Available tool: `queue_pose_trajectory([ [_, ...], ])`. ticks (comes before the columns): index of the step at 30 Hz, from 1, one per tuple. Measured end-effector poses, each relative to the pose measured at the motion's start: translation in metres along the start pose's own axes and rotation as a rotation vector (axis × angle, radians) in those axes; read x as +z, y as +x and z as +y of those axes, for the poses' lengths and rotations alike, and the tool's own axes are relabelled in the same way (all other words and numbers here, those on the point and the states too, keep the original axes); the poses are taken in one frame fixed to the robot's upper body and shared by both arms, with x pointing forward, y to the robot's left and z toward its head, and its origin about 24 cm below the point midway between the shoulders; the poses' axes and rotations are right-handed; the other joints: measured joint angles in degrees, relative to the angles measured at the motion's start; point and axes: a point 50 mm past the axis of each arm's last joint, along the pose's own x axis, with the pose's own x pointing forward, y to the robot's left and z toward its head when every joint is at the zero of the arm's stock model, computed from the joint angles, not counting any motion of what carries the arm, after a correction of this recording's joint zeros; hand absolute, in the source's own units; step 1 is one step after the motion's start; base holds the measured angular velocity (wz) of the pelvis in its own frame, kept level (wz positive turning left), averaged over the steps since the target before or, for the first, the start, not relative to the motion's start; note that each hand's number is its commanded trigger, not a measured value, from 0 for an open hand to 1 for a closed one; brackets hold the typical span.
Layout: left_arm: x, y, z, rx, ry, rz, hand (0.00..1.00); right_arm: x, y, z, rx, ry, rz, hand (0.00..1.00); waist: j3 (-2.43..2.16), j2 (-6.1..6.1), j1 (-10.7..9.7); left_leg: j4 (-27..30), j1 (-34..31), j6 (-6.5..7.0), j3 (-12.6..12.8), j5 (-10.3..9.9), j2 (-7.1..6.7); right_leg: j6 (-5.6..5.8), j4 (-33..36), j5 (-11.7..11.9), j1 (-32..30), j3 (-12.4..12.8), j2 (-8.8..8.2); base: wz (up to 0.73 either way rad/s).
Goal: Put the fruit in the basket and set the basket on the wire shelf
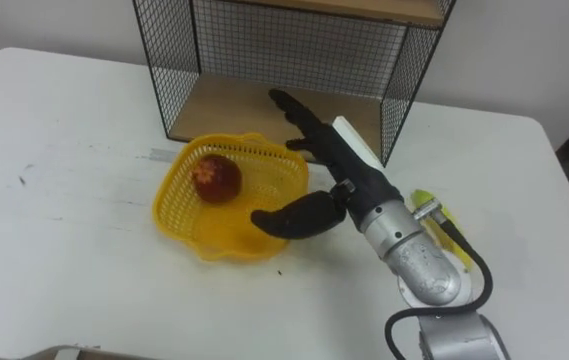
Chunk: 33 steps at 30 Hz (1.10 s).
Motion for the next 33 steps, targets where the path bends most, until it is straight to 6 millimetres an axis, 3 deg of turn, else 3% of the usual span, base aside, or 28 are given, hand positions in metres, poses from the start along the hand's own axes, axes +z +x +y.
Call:
queue_pose_trajectory([
  [8,-0.005,-0.001,-0.004,-0.009,-0.004,0.014,0.00,-0.005,0.000,0.001,-0.001,0.013,0.028,0.00,-0.45,0.30,-1.0,0.2,0.2,0.01,0.2,0.0,-0.02,0.00,0.1,0.0,0.2,-0.1,-0.01,0.00],
  [24,-0.014,-0.001,-0.007,-0.018,-0.006,0.044,0.00,0.000,-0.001,-0.005,-0.046,0.006,0.005,0.00,-0.69,0.04,-1.6,0.5,0.7,0.01,0.2,0.0,0.02,0.00,0.1,0.0,1.0,-0.1,0.00,0.00],
  [29,-0.023,-0.002,-0.009,-0.021,-0.009,0.065,0.00,0.022,-0.008,-0.031,-0.209,0.008,-0.105,0.00,-0.81,-0.09,-2.6,0.5,1.4,0.02,0.2,0.0,0.00,0.01,-0.1,0.0,1.5,-0.2,0.01,0.00],
  [33,-0.025,-0.003,-0.009,-0.021,-0.010,0.069,0.00,0.025,-0.014,-0.047,-0.339,0.001,-0.132,0.00,-0.78,0.00,-3.9,0.4,1.4,0.01,0.3,0.0,0.03,0.01,0.0,0.0,1.6,0.0,0.06,-0.01],
])
